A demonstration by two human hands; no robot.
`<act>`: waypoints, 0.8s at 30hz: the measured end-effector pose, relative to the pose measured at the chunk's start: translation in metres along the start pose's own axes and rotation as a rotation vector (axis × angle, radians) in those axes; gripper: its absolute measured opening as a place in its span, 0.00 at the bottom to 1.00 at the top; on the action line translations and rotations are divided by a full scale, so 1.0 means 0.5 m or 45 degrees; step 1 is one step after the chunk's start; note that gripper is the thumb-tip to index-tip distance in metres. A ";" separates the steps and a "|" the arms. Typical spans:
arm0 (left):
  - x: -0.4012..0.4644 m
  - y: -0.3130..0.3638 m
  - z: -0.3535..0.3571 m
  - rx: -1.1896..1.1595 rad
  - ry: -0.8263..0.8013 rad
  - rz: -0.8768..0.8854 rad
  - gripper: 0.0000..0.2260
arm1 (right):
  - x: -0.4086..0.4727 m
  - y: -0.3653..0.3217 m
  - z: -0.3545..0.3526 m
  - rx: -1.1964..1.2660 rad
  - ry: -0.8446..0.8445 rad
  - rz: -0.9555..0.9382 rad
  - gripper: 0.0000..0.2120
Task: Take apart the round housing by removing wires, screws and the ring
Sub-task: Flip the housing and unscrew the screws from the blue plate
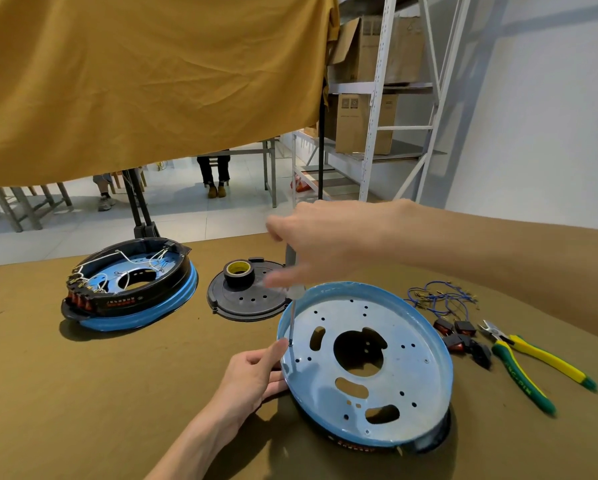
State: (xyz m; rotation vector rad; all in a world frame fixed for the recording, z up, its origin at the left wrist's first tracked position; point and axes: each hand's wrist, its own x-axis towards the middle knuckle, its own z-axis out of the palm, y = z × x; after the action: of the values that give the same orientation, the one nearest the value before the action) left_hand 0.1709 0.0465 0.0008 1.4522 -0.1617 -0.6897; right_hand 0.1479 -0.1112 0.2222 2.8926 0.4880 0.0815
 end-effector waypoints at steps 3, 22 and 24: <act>0.000 0.000 0.000 -0.026 0.010 -0.020 0.26 | 0.003 -0.005 0.002 -0.059 0.063 -0.016 0.22; -0.005 0.004 0.006 -0.039 -0.012 -0.026 0.25 | -0.017 -0.001 0.004 0.358 -0.100 -0.039 0.13; -0.004 0.004 0.006 -0.037 -0.003 -0.030 0.25 | -0.013 -0.006 0.020 0.022 0.021 0.095 0.22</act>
State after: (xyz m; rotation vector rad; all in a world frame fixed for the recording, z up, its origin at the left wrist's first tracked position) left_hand 0.1685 0.0449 0.0038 1.4277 -0.1360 -0.7107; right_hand 0.1419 -0.1126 0.2118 2.9293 0.3857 0.1130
